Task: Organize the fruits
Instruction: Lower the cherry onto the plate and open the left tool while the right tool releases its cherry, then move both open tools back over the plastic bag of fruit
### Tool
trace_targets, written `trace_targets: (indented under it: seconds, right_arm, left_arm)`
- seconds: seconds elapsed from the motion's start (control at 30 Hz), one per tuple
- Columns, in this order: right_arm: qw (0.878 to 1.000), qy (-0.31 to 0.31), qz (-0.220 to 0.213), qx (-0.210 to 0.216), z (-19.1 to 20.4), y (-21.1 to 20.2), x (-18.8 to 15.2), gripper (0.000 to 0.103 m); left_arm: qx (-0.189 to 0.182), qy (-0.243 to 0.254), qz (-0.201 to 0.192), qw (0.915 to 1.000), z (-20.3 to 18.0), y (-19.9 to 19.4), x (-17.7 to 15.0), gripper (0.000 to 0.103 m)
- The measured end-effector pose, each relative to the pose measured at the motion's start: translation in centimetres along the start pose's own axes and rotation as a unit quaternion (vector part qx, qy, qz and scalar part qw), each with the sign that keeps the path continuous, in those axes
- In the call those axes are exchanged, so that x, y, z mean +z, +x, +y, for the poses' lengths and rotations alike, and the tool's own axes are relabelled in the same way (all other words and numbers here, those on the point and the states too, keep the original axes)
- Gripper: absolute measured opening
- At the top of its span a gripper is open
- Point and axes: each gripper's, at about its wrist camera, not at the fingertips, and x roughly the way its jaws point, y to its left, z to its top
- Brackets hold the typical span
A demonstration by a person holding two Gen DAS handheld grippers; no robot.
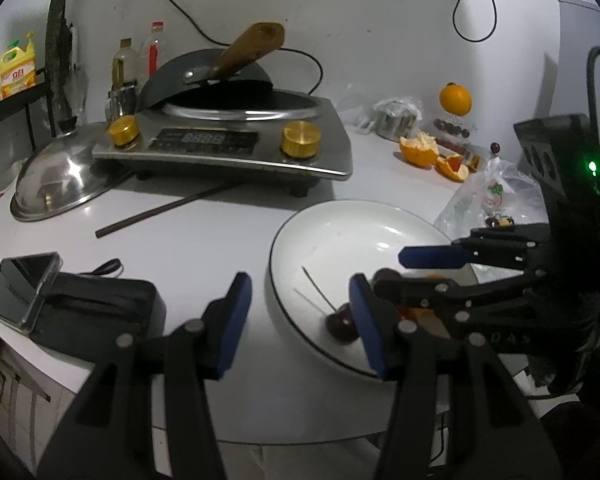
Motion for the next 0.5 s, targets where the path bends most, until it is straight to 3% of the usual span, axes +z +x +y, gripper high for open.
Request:
trace_targets:
  seconds: [0.1,0.17,0.5]
  right_arm:
    - [1.0,0.001,-0.007,-0.002,0.0,-0.6,-0.1,0.043]
    - [1.0,0.001,-0.012,-0.004,0.0,-1.1,-0.1,0.043]
    - [0.999,0.014,-0.035,-0.019,-0.8,-4.2,-1.1,0.043]
  left_arm:
    - [-0.001,0.002,-0.003,1.0,-0.3,-0.4,0.1,0.055]
    - [-0.001,0.002,-0.008,1.0,-0.5,-0.7,0.2,0.065]
    - [-0.006,0.019,-0.02,0.9996,-2.8,-2.3,0.6,0.066]
